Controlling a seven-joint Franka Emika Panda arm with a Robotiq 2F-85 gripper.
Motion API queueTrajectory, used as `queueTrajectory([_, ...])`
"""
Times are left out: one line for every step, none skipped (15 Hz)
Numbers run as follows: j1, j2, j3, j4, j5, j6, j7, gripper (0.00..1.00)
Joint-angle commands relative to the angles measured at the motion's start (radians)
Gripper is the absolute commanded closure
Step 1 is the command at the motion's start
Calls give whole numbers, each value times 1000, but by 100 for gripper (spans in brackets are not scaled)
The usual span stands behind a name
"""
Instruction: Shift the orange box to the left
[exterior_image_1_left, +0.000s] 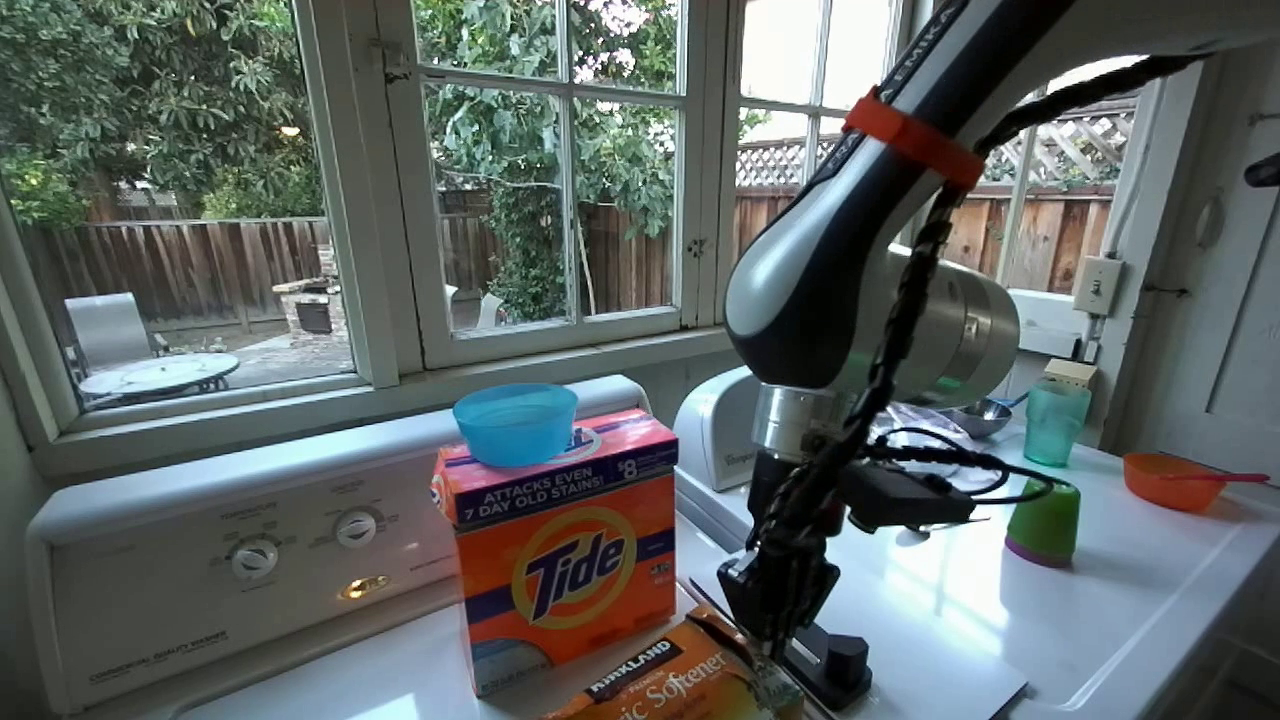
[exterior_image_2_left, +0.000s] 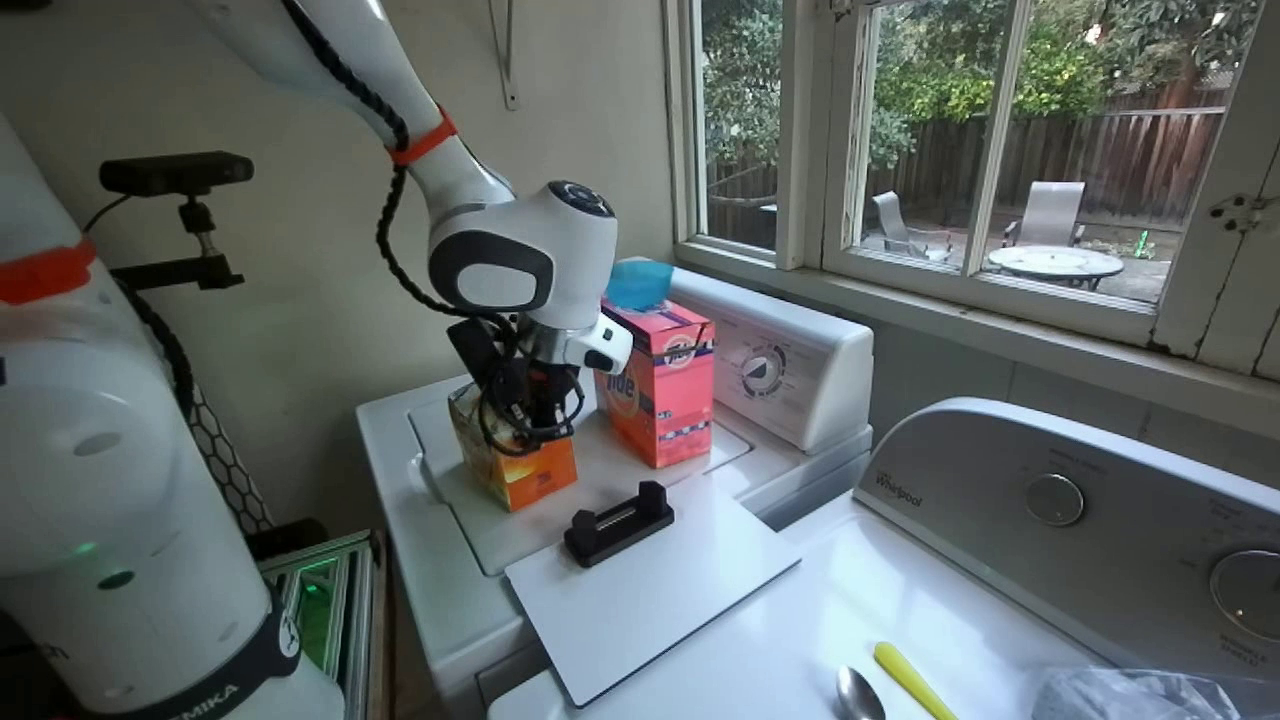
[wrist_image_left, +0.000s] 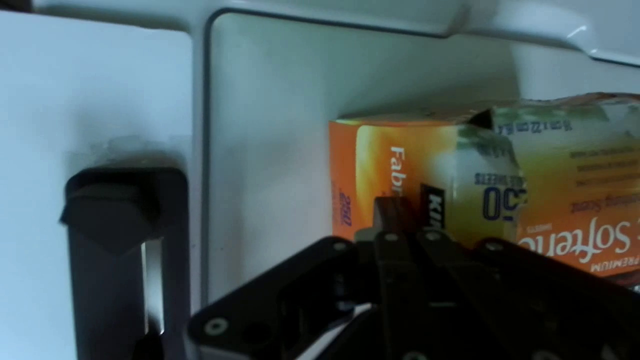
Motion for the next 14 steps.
queueTrajectory([2, 34, 34, 1, 253, -43, -130, 100])
queueTrajectory([-4, 38, 44, 1, 308, -55, -158, 100])
queueTrajectory([-5, 38, 52, 0, 380, -82, -196, 100])
queueTrajectory([-8, 43, 62, 0, 429, -94, -222, 100])
queueTrajectory([-7, 51, 73, 3, 491, -116, -248, 100])
queueTrajectory([-9, 59, 85, 4, 532, -126, -265, 100])
queueTrajectory([-9, 72, 95, 13, 578, -159, -284, 100])
queueTrajectory([-10, 84, 107, 17, 612, -173, -299, 100])
queueTrajectory([-9, 101, 119, 26, 648, -200, -316, 100])
queueTrajectory([-9, 112, 129, 31, 676, -219, -329, 100])
queueTrajectory([-4, 129, 144, 39, 710, -212, -347, 100])
queueTrajectory([-1, 146, 158, 48, 738, -209, -368, 100])
queueTrajectory([3, 165, 172, 61, 773, -199, -388, 100])
queueTrajectory([5, 183, 184, 72, 797, -196, -411, 100])
